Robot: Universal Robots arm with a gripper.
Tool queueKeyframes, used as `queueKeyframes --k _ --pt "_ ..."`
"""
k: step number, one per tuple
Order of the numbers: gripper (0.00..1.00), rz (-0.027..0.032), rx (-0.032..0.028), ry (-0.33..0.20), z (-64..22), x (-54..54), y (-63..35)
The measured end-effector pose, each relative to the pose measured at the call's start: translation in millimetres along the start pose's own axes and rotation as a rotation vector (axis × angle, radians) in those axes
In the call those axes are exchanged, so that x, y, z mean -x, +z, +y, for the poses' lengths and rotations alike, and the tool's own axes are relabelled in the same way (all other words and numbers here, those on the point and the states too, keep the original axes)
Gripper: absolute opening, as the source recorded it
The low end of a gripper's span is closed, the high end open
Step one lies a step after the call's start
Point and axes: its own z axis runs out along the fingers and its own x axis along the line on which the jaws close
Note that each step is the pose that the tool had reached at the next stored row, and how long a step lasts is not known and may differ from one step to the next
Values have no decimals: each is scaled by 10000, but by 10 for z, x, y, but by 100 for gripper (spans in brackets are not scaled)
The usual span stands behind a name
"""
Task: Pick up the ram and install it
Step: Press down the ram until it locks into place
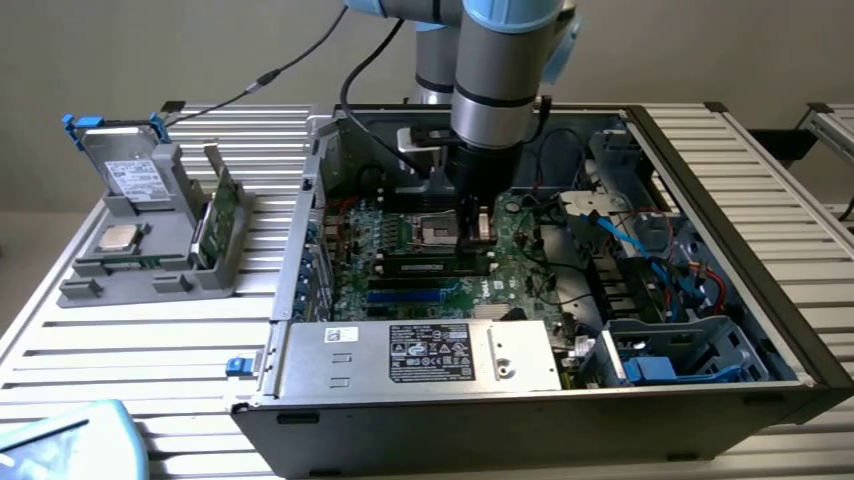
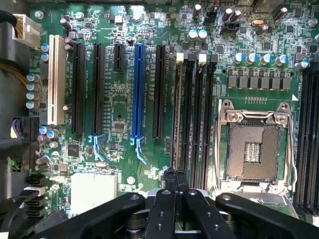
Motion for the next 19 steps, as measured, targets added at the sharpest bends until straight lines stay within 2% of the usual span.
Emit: queueKeyframes --k 12,14,19 --pt "11 1 1 0 -1 2 49" --pt "11 -28 -8 1 -1 3 30" --pt "11 -15 -1 0 58 2 -6"
